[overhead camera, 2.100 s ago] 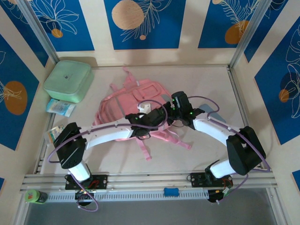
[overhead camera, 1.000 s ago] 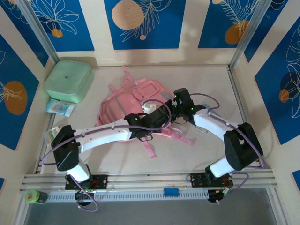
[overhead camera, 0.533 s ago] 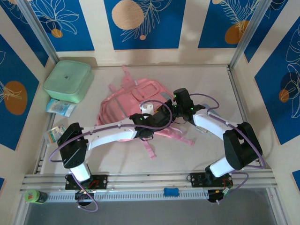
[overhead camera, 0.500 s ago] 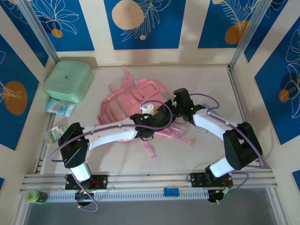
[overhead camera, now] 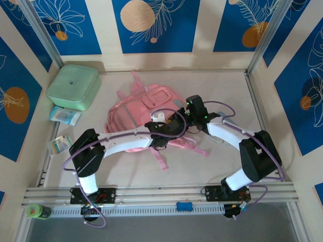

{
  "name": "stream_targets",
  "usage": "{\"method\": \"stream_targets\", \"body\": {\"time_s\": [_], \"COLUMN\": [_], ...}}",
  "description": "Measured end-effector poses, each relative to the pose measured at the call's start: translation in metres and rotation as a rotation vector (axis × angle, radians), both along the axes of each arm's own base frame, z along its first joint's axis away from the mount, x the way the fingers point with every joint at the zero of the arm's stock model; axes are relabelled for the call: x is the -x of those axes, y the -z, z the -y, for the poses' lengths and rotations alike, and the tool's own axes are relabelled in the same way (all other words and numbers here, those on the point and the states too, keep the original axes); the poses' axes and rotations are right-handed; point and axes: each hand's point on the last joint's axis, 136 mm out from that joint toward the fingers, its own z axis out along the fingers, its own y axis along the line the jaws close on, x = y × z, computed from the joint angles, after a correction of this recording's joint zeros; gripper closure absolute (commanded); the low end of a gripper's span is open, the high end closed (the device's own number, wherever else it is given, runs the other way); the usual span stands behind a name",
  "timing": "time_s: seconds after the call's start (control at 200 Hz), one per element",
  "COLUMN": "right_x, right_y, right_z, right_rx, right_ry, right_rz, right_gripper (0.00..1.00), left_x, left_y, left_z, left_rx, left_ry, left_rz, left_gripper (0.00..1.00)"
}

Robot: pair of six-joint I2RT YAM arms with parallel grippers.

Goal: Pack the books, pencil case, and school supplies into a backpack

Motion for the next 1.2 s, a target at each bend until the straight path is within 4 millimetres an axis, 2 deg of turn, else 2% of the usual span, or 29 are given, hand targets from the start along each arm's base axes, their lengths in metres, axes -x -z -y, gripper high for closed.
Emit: {"method": "stream_targets", "body": {"time_s": [0.35, 0.64, 0.785, 0.945, 1.076, 1.201], "right_x": [-0.001, -0.007, -0.012, -0.025, -0.048, -0.063], "right_y": [0.000, -0.009, -0.014, -0.014, -0.018, -0.013], "right_z": [0.000, 0.003, 0.006, 0.013, 0.019, 0.023], "right_rx": [0.001, -0.010, -0.024, -0.037, -0.041, -0.051], "right_ry": [0.002, -0.018, -0.052, -0.094, -0.127, -0.151], "right_rz": [0.005, 0.030, 0.031, 0.030, 0.048, 0.051], "right_gripper": [1.00, 1.00, 1.00, 1.00, 1.00, 1.00], "left_x": [-0.007, -0.002, 0.006, 0.024, 0.037, 0.034], "left_y": [-0.002, -0.018, -0.025, -0.012, 0.008, 0.019], "left_z": [-0.001, -0.005, -0.014, -0.043, -0.067, -0.068], "left_rx": [-0.026, 0.053, 0.101, 0.071, 0.052, 0.081], "left_ry": [0.030, 0.104, 0.143, 0.172, 0.186, 0.216], "left_rz": [0.011, 0.004, -0.013, -0.063, -0.120, -0.130], "left_gripper": [0.97, 1.00, 1.00, 1.00, 1.00, 1.00]}}
